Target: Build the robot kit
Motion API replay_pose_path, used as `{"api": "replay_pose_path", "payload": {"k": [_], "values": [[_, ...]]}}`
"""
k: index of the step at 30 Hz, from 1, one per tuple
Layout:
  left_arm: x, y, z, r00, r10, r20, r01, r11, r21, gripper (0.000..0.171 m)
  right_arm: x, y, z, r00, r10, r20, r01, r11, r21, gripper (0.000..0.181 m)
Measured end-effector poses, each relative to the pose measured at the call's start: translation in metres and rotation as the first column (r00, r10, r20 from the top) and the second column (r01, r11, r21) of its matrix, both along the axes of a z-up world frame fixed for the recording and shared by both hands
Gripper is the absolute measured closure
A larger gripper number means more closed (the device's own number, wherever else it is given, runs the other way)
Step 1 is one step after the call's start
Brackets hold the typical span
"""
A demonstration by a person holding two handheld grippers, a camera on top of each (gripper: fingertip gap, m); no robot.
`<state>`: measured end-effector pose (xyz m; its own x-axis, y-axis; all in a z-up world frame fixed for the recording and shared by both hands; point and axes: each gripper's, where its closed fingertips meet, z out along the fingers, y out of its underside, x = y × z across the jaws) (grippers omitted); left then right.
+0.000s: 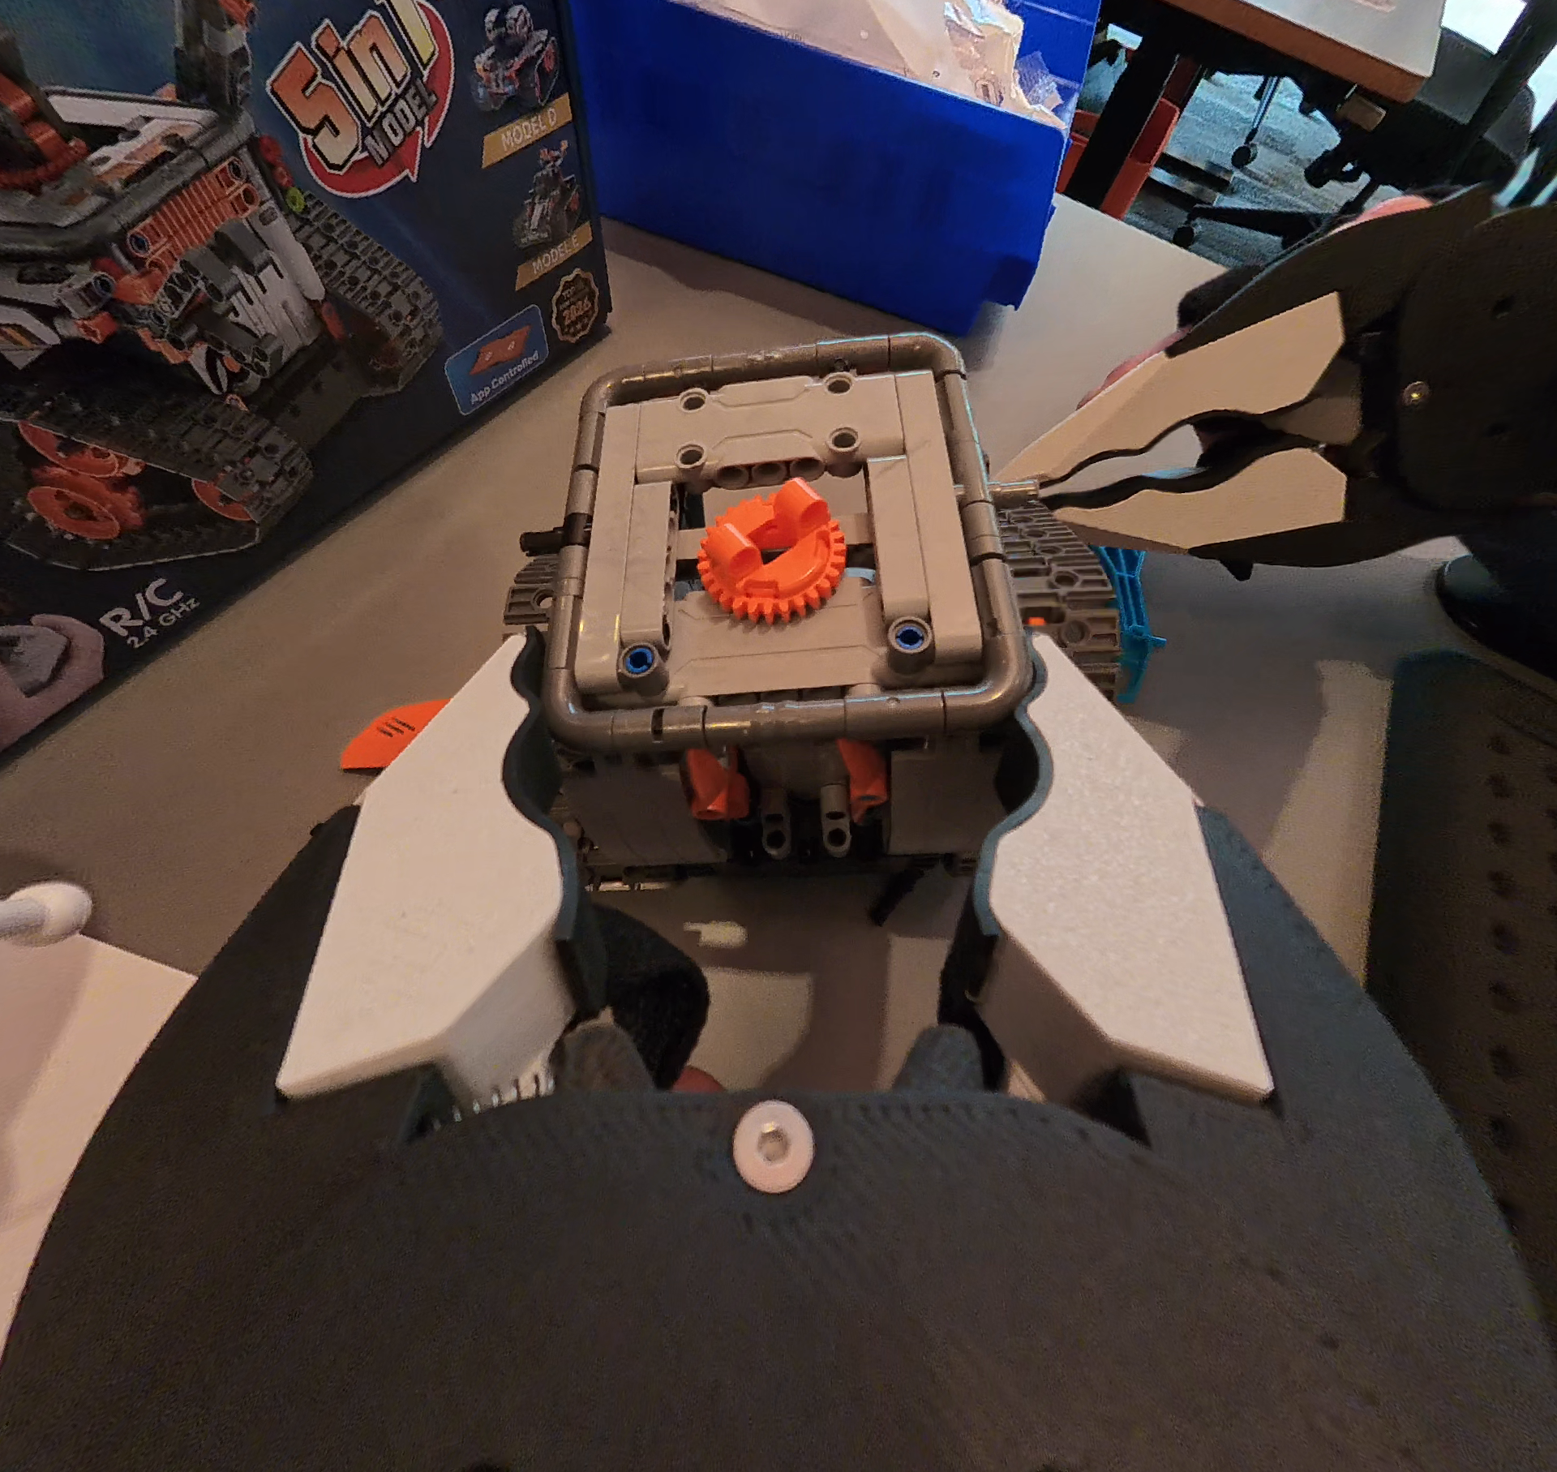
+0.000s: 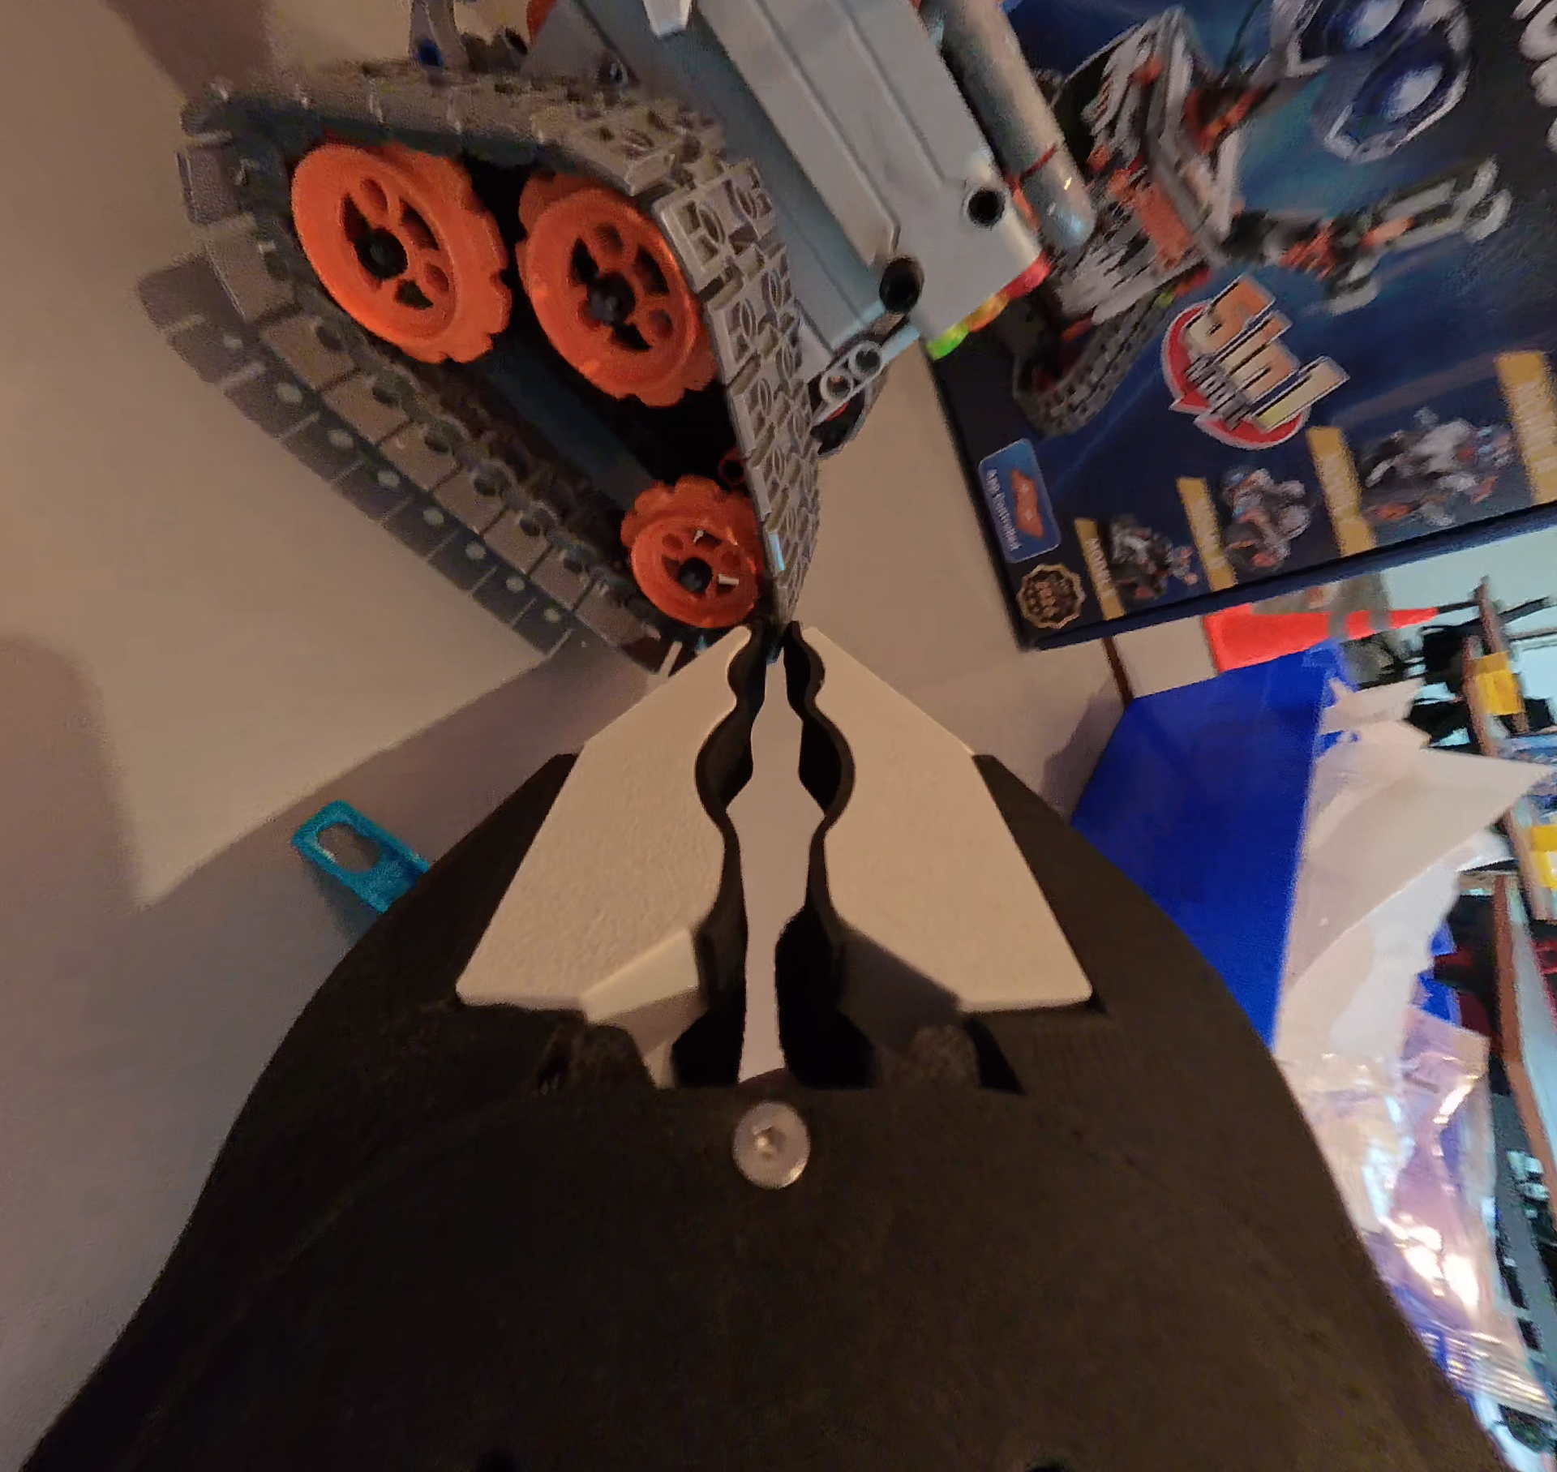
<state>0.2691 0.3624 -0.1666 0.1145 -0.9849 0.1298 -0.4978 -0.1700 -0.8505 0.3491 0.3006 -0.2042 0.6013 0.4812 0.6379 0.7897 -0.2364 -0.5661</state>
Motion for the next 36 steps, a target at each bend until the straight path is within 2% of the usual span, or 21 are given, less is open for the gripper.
{"api": "replay_pose_path", "payload": {"k": [3, 6, 9, 13, 18, 22, 25, 28, 30, 33, 36], "values": [[0.002, 0.0, -0.001, 1.0, 0.0, -0.005, 0.0, 1.0, 0.012, 0.065, 0.003, -0.001, -0.005, 0.999, -0.004, -0.032, 0.003, 0.999, -0.034, 0.178], [0.002, 0.001, 0.001, 1.0, 0.0, 0.006, 0.0, 1.0, -0.001, 0.065, 0.003, -0.004, 0.009, 0.999, -0.001, -0.046, 0.002, 1.0, 0.011, 0.168], [0.003, 0.0, 0.0, 1.0, -0.007, -0.001, 0.007, 1.0, 0.006, 0.065, -0.013, -0.008, 0.028, 0.994, 0.074, -0.086, -0.067, 0.995, 0.076, 0.162], [0.009, -0.002, 0.0, 1.0, -0.014, -0.006, 0.014, 1.0, 0.01, 0.065, -0.026, 0.002, 0.027, 0.994, 0.097, 0.06, -0.104, 0.985, 0.135, 0.181], [0.011, 0.0, -0.002, 1.0, -0.003, -0.016, 0.003, 0.999, 0.034, 0.065, -0.013, 0.005, 0.019, 0.997, 0.043, 0.064, -0.049, 0.993, 0.106, 0.181], [0.014, 0.001, -0.006, 0.999, -0.007, -0.041, 0.01, 0.996, 0.09, 0.065, 0.009, 0.007, -0.008, 0.996, -0.031, 0.087, 0.033, 0.999, -0.012, 0.18], [0.014, 0.0, -0.007, 0.998, -0.011, -0.059, 0.018, 0.993, 0.114, 0.065, 0.015, 0.005, -0.021, 0.998, -0.048, 0.038, 0.051, 0.995, -0.087, 0.178], [0.017, 0.0, -0.006, 0.999, 0.0, -0.05, 0.006, 0.993, 0.118, 0.065, 0.023, -0.001, -0.013, 0.997, -0.073, 0.014, 0.074, 0.994, -0.086, 0.165], [0.019, -0.001, -0.009, 0.997, 0.013, -0.07, -0.002, 0.988, 0.155, 0.065, 0.032, -0.008, -0.008, 0.995, -0.091, -0.027, 0.088, 0.991, -0.098, 0.167], [0.026, -0.005, -0.012, 0.995, 0.037, -0.093, -0.015, 0.974, 0.226, 0.065, 0.05, -0.015, -0.005, 0.986, -0.147, -0.072, 0.14, 0.985, -0.096, 0.158], [0.033, -0.013, -0.013, 0.995, 0.048, -0.084, -0.027, 0.971, 0.238, 0.064, 0.055, -0.019, -0.002, 0.981, -0.162, -0.104, 0.153, 0.984, -0.087, 0.16]]}}
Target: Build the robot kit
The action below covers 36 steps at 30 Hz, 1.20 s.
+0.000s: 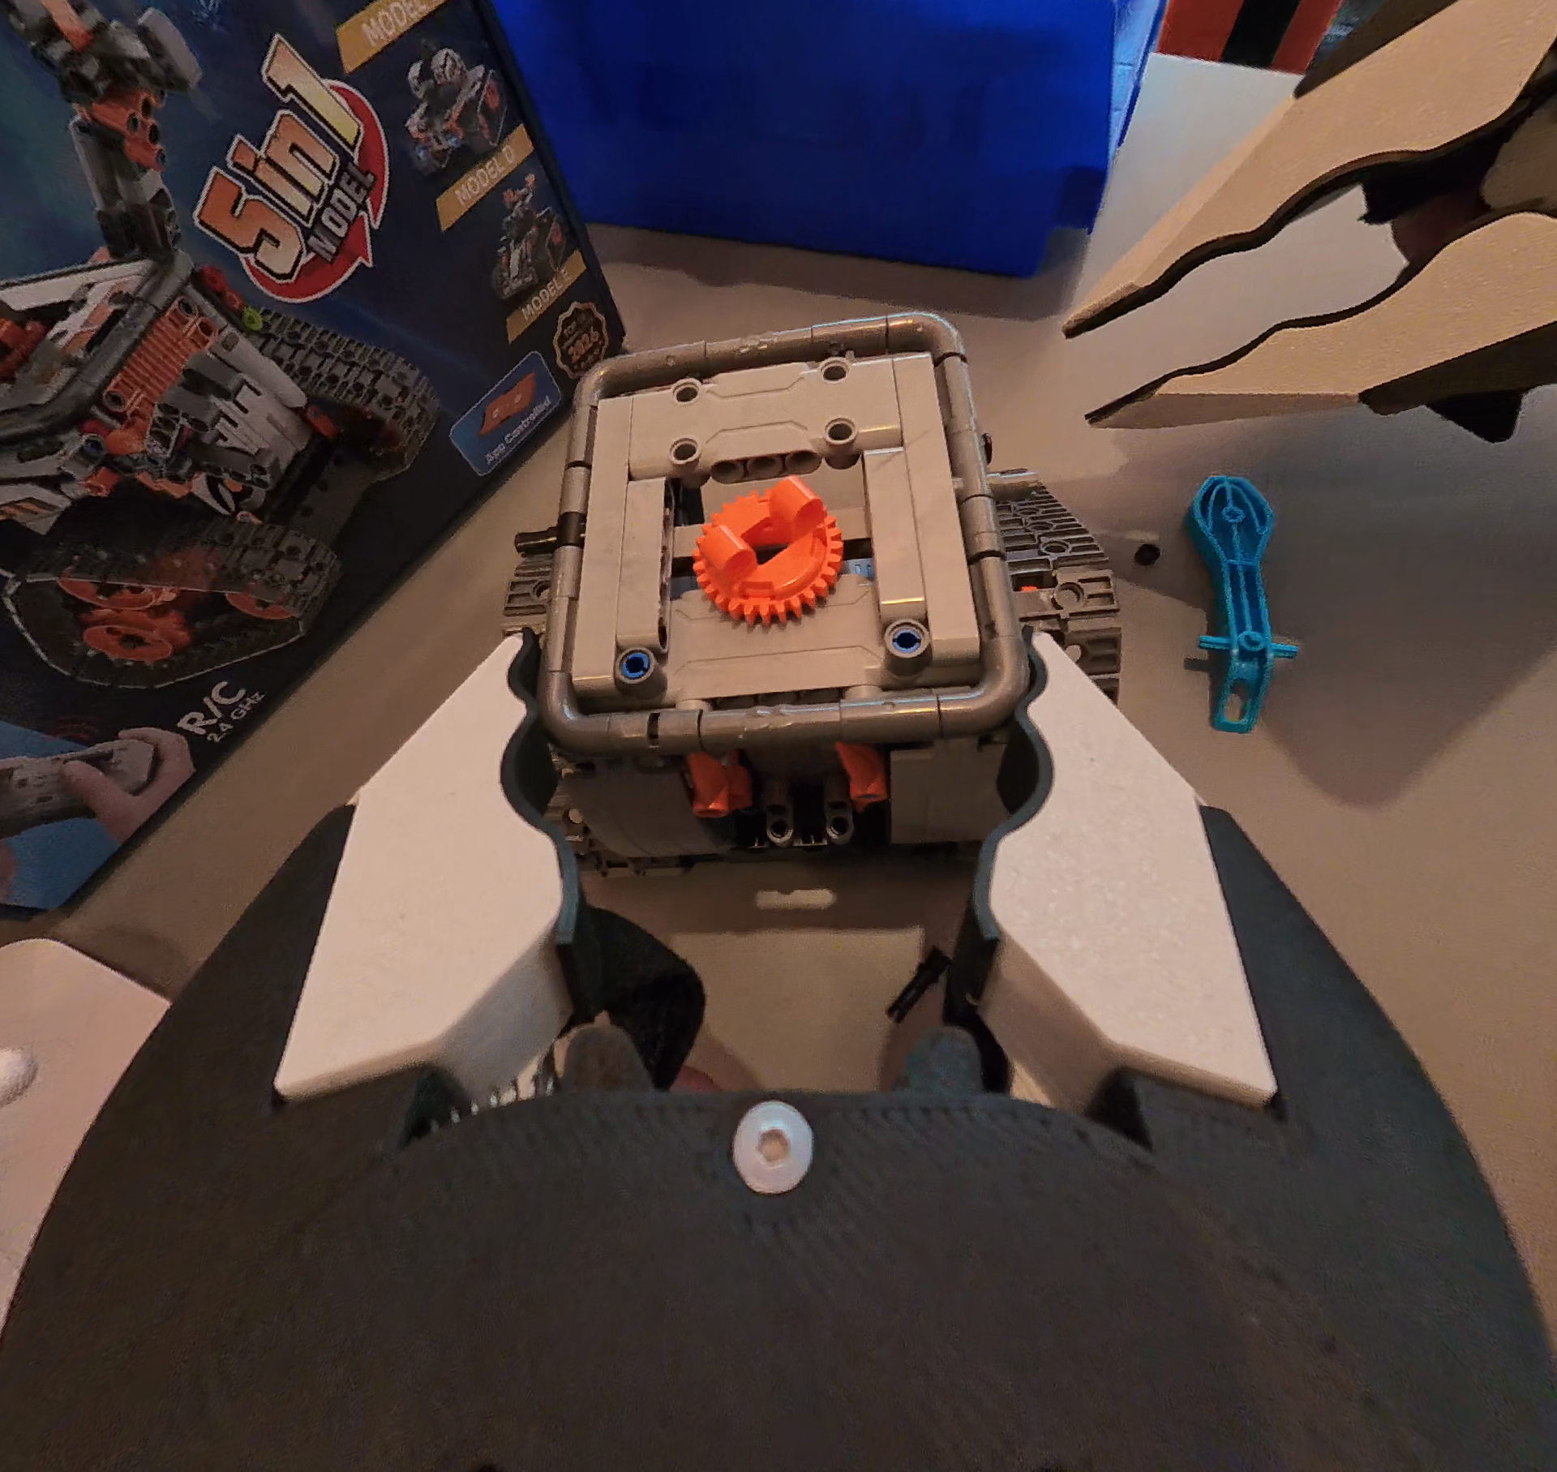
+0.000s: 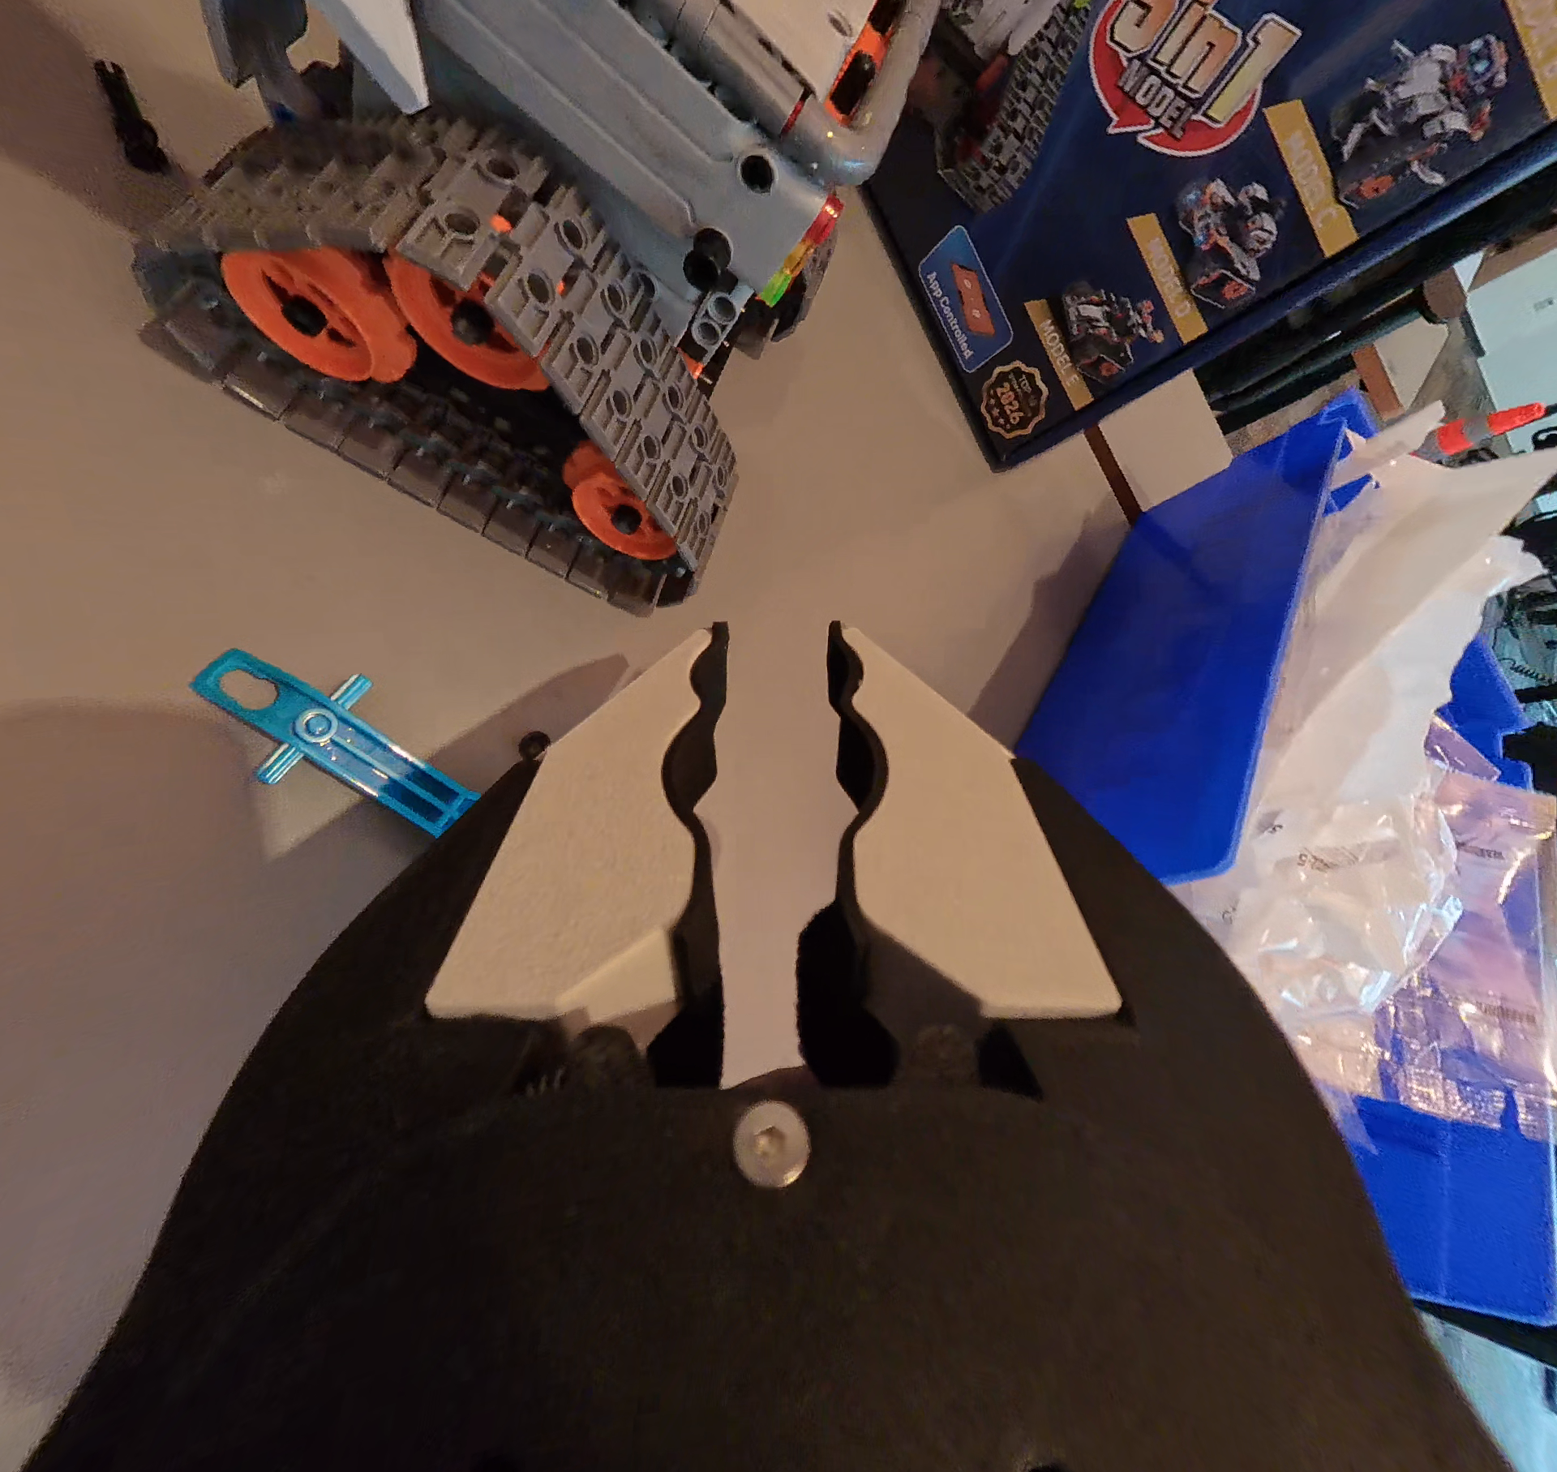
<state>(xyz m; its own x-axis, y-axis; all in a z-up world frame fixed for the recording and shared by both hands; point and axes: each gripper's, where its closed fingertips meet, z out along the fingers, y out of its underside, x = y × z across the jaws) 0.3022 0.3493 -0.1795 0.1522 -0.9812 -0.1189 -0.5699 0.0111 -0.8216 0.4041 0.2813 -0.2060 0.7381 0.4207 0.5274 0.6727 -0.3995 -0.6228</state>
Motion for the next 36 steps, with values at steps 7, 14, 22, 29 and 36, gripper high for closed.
{"api": "replay_pose_path", "payload": {"k": [7, 14, 22, 29, 36], "values": [[-0.024, -0.022, 0.001, 0.987, -0.156, 0.034, 0.16, 0.973, -0.167, 0.057, -0.028, -0.006, 0.016, 0.987, 0.034, -0.155, -0.028, 0.999, 0.039, 0.159], [-0.028, -0.033, 0.003, 0.978, -0.184, 0.1, 0.196, 0.971, -0.139, 0.07, -0.065, 0.011, 0.031, 0.945, 0.045, -0.324, -0.025, 0.998, 0.065, 0.155], [-0.026, -0.092, -0.004, 0.948, -0.309, 0.076, 0.314, 0.947, -0.064, 0.081, -0.012, 0.017, 0.036, 0.96, -0.073, -0.27, 0.104, 0.989, 0.103, 0.165], [-0.029, -0.084, -0.009, 0.954, -0.276, 0.115, 0.29, 0.949, -0.122, 0.086, -0.016, -0.014, 0.036, 0.922, -0.046, -0.383, 0.049, 0.999, -0.002, 0.156], [-0.033, -0.085, -0.021, 0.955, -0.295, 0.03, 0.296, 0.955, -0.017, 0.085, 0.057, -0.044, 0.015, 0.92, -0.251, -0.301, 0.235, 0.968, -0.09, 0.151]]}}
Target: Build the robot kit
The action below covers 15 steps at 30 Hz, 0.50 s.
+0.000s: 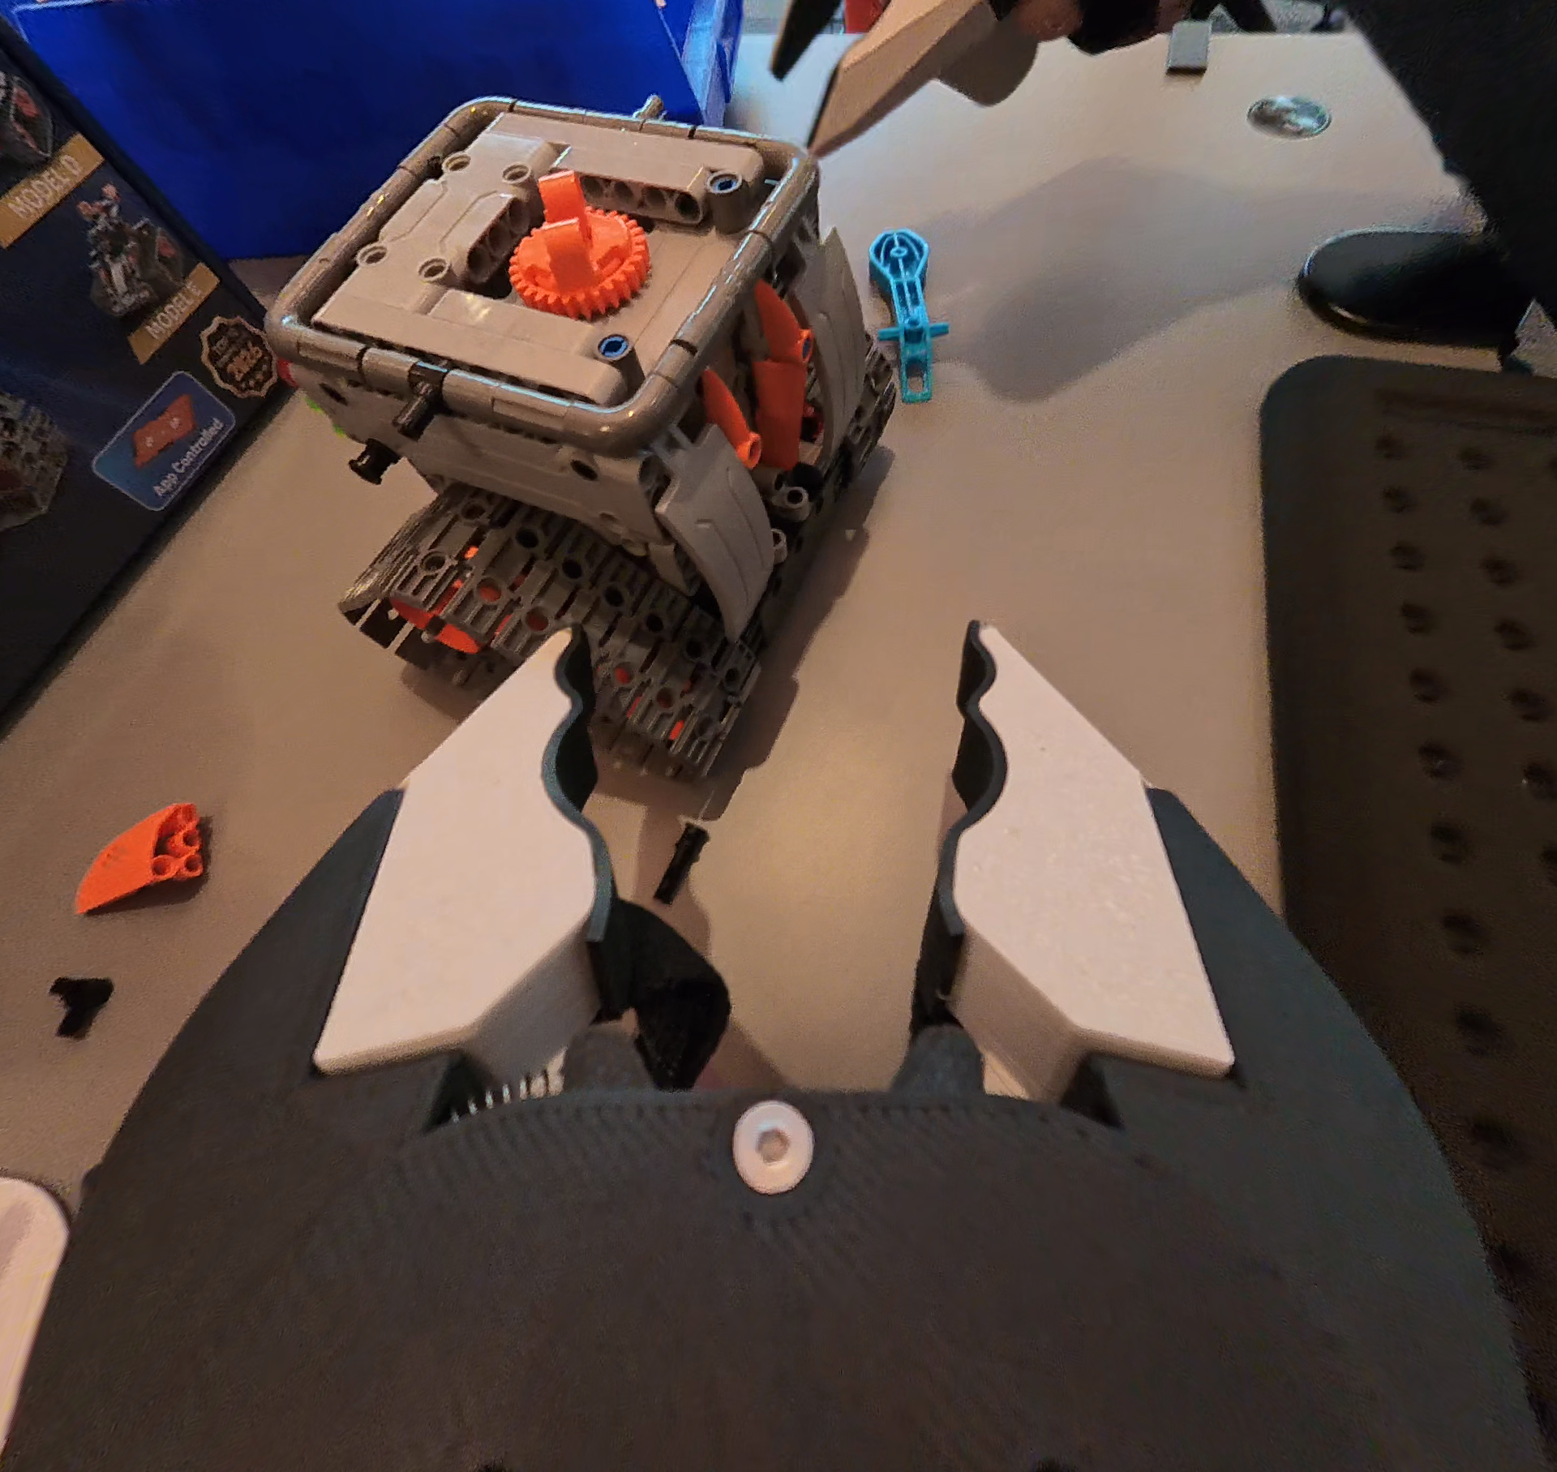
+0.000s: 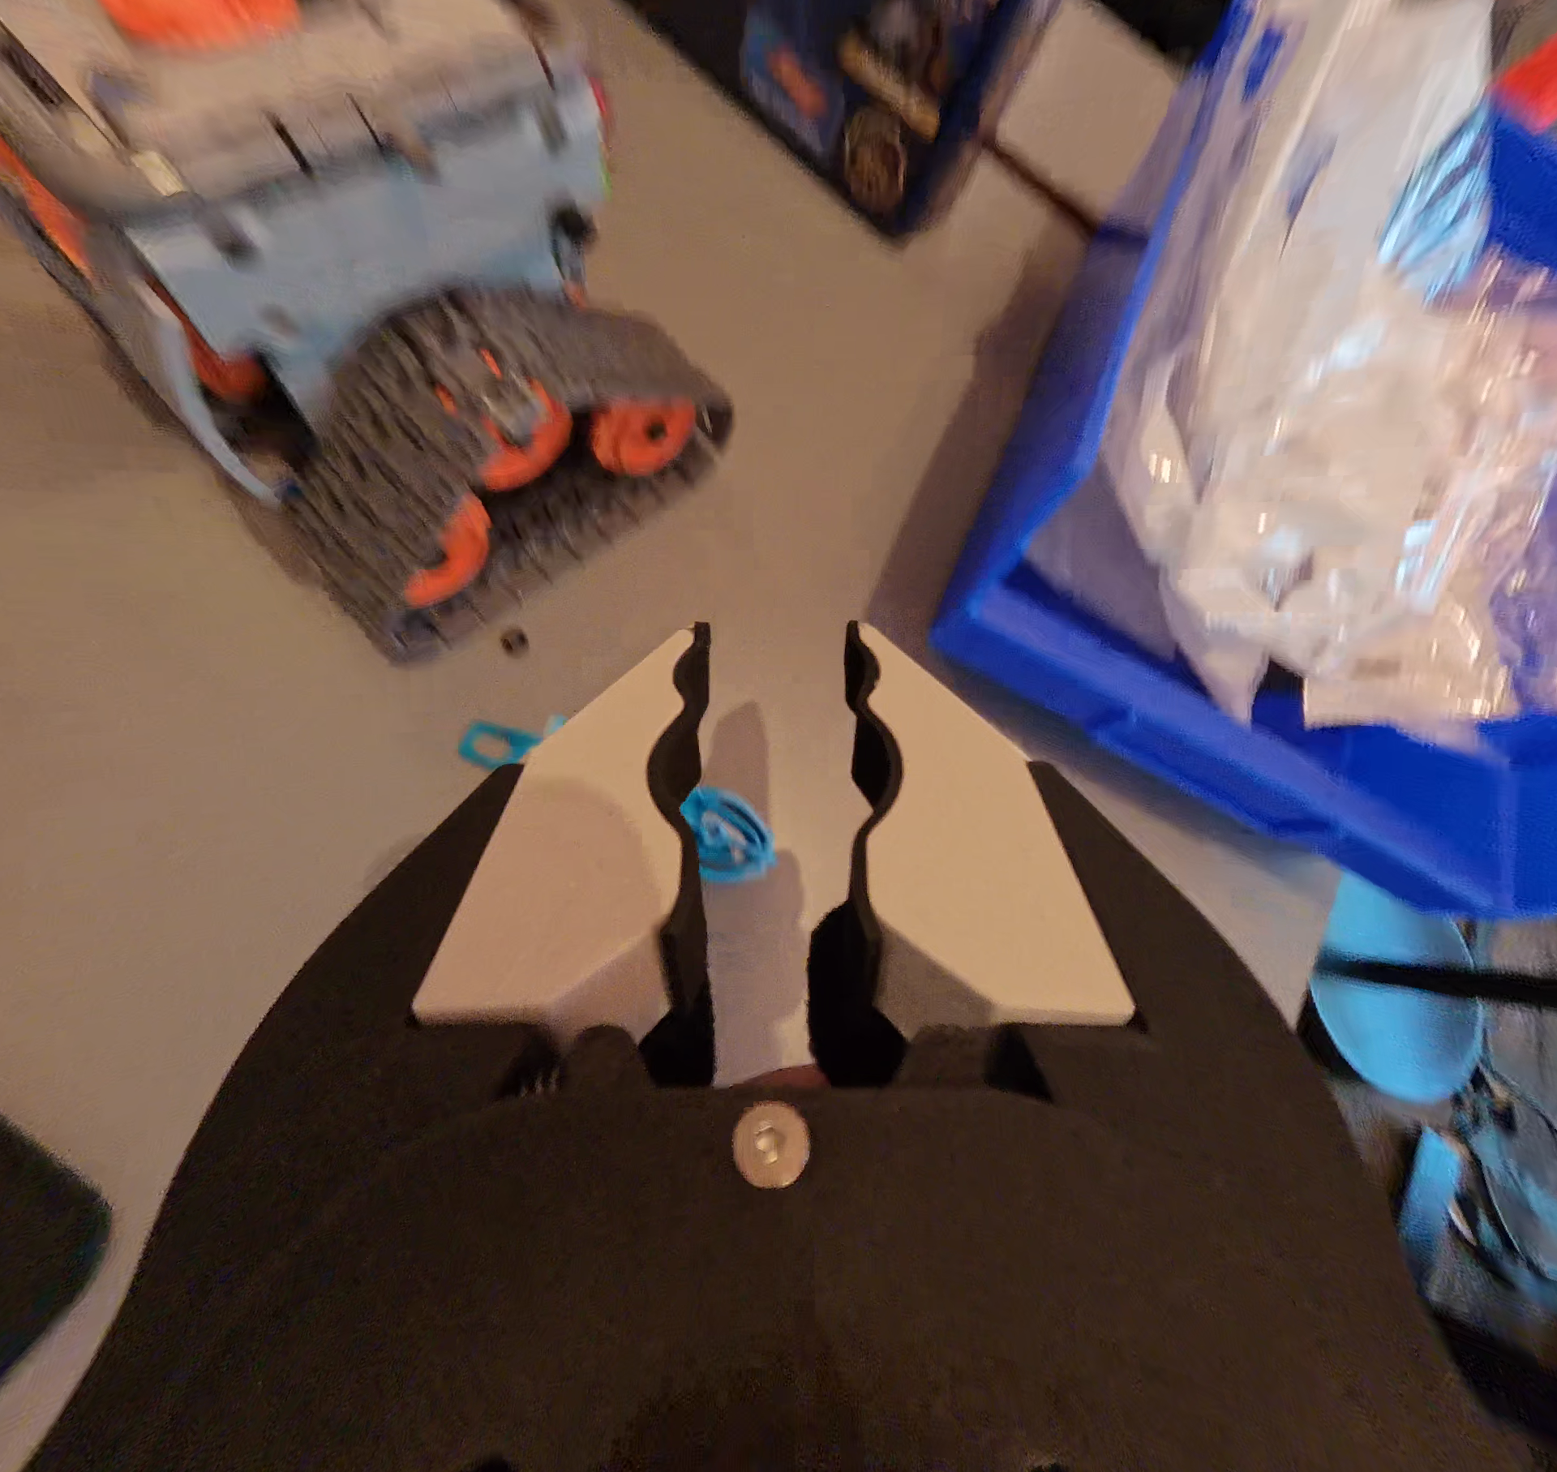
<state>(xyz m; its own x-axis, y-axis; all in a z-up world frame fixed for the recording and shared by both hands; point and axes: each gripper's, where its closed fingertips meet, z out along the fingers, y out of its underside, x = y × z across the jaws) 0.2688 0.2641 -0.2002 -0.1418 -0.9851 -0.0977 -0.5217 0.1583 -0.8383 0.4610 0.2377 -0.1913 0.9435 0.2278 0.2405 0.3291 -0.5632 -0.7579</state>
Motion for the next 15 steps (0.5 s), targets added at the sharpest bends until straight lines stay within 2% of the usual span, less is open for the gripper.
{"api": "replay_pose_path", "payload": {"k": [3, 7, 8, 10, 15], "values": [[-0.007, 0.006, -0.006, 1.0, 0.002, -0.021, -0.002, 1.0, -0.011, 0.086, 0.019, -0.022, -0.027, 1.0, -0.008, 0.029, 0.012, 0.991, -0.133, 0.147], [-0.008, 0.006, -0.008, 1.0, -0.005, -0.026, 0.004, 0.999, -0.043, 0.086, 0.004, -0.037, -0.051, 0.996, 0.09, -0.012, -0.09, 0.965, -0.245, 0.145], [-0.009, 0.005, -0.009, 0.999, -0.011, -0.031, 0.01, 0.999, -0.032, 0.086, 0.0, -0.038, -0.056, 0.994, 0.113, -0.014, -0.112, 0.961, -0.252, 0.15], [-0.013, 0.007, -0.01, 0.999, -0.012, -0.045, 0.011, 1.0, -0.01, 0.086, -0.014, -0.041, -0.062, 0.985, 0.163, -0.057, -0.172, 0.948, -0.268, 0.163], [-0.03, 0.014, -0.014, 0.998, 0.007, -0.062, -0.007, 1.0, -0.004, 0.086, -0.038, -0.048, -0.064, 0.969, 0.224, -0.101, -0.244, 0.925, -0.292, 0.164]]}}
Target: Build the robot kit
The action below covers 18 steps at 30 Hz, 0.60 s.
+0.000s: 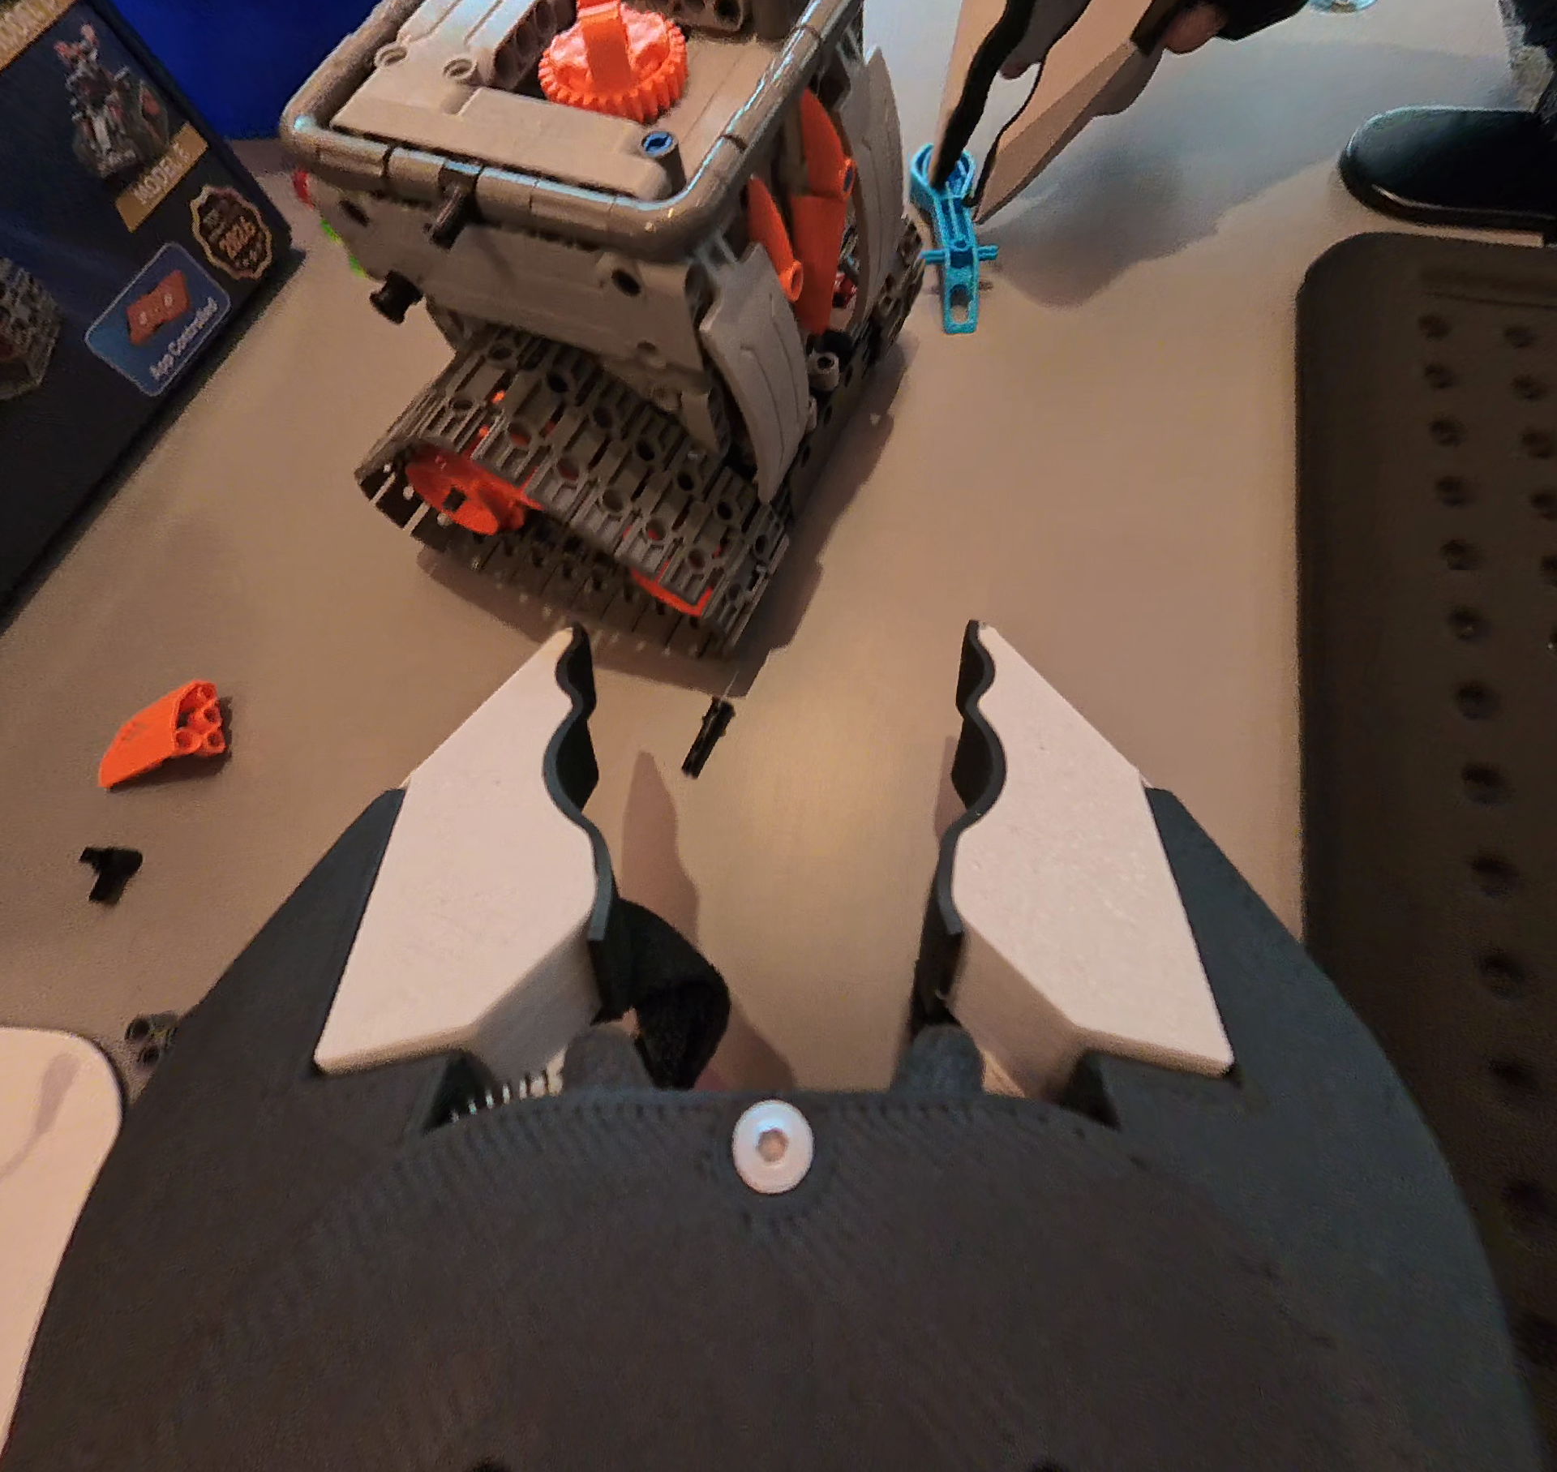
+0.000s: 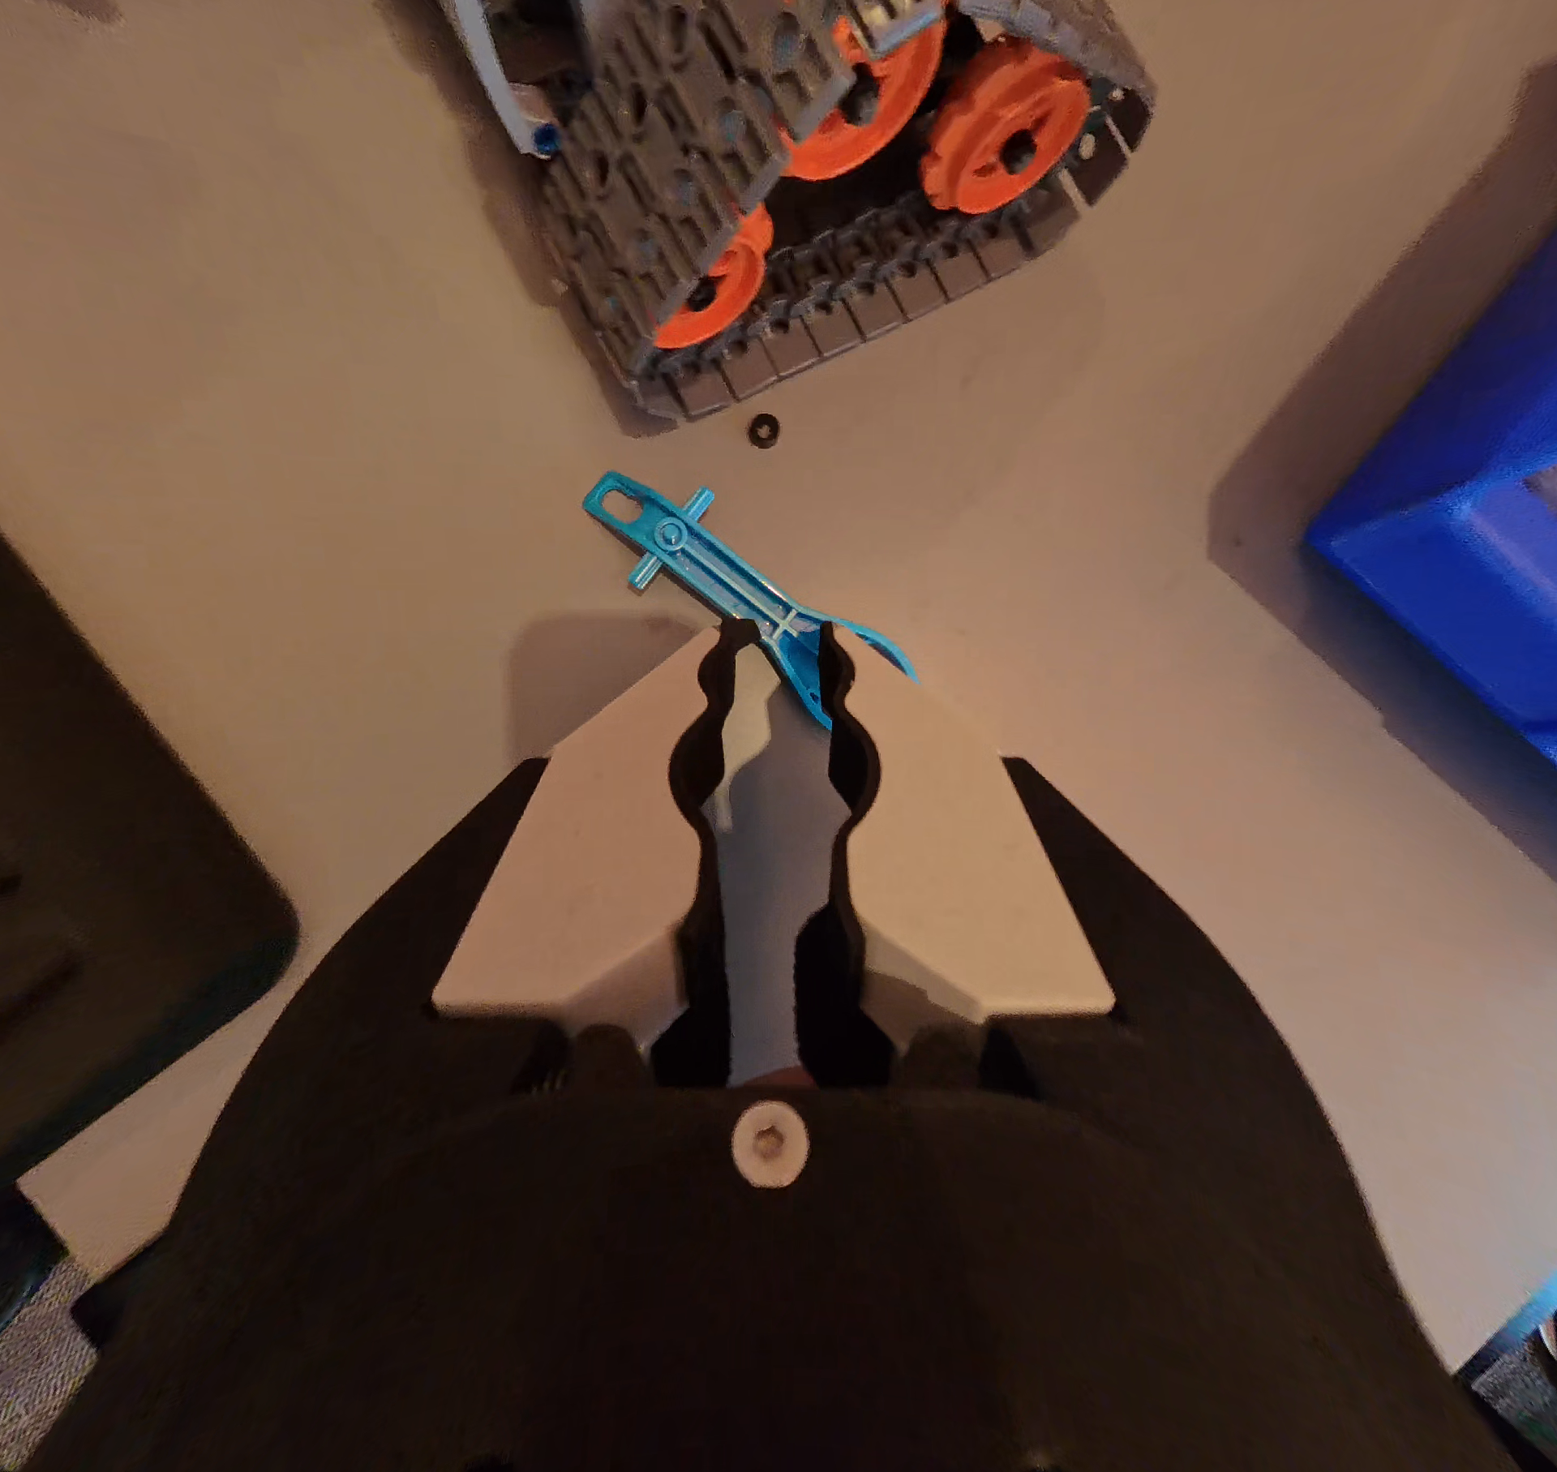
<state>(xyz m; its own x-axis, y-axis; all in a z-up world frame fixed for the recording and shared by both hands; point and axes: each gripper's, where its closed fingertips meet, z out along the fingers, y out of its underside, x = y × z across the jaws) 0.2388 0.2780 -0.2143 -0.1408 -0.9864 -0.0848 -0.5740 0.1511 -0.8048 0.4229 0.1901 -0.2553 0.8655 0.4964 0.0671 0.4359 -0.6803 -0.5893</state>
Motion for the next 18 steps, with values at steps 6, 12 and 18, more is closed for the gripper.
{"api": "replay_pose_path", "payload": {"k": [6, 12, 18], "values": [[-0.028, 0.008, -0.001, 1.0, 0.026, -0.01, -0.026, 1.0, 0.006, 0.087, -0.047, -0.016, 0.0, 0.991, 0.135, -0.002, -0.135, 0.99, -0.036, 0.164], [-0.051, 0.025, 0.023, 0.995, 0.089, 0.045, -0.092, 0.991, 0.093, 0.089, -0.108, -0.015, 0.005, 0.958, 0.271, 0.09, -0.271, 0.963, -0.011, 0.145], [-0.097, 0.084, 0.093, 0.942, 0.268, 0.202, -0.321, 0.894, 0.312, 0.095, -0.15, 0.015, 0.09, 0.929, 0.327, 0.175, -0.362, 0.899, 0.245, 0.142]]}}
